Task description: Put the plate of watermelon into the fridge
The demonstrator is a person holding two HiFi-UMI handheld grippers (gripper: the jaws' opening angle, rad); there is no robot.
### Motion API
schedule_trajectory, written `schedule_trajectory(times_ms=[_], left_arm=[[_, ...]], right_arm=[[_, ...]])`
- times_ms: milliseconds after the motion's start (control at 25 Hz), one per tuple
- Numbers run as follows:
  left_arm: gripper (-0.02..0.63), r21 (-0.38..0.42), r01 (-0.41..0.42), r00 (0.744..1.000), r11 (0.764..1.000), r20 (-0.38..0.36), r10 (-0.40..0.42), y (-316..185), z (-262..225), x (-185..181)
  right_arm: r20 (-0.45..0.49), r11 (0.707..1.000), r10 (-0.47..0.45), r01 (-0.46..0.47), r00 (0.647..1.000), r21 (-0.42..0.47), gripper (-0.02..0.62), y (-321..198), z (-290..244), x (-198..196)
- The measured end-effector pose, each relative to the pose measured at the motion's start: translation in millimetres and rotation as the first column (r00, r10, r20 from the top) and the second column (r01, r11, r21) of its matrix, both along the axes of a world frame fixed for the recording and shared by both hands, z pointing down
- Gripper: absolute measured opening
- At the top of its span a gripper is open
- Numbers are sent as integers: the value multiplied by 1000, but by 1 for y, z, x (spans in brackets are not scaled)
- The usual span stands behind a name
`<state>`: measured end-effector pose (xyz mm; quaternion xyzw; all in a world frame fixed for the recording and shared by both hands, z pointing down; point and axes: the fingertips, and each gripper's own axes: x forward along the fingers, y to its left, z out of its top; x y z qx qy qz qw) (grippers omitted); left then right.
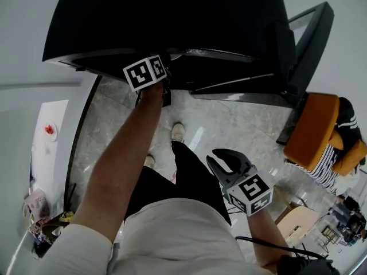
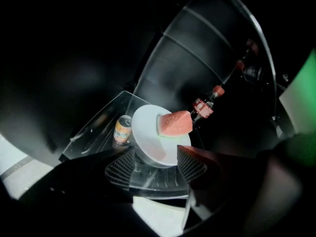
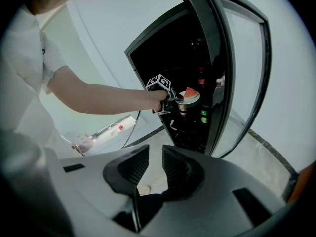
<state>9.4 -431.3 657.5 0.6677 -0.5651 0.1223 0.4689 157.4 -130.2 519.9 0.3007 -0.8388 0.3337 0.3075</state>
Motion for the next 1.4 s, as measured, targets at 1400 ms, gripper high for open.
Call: schedule_trajectory(times_ms=[1400], left_arm=[[12, 301, -620, 748, 725, -54, 662, 380, -221, -83]], right_arm=[[6, 963, 14, -15, 1000, 269, 75, 132, -91, -142]])
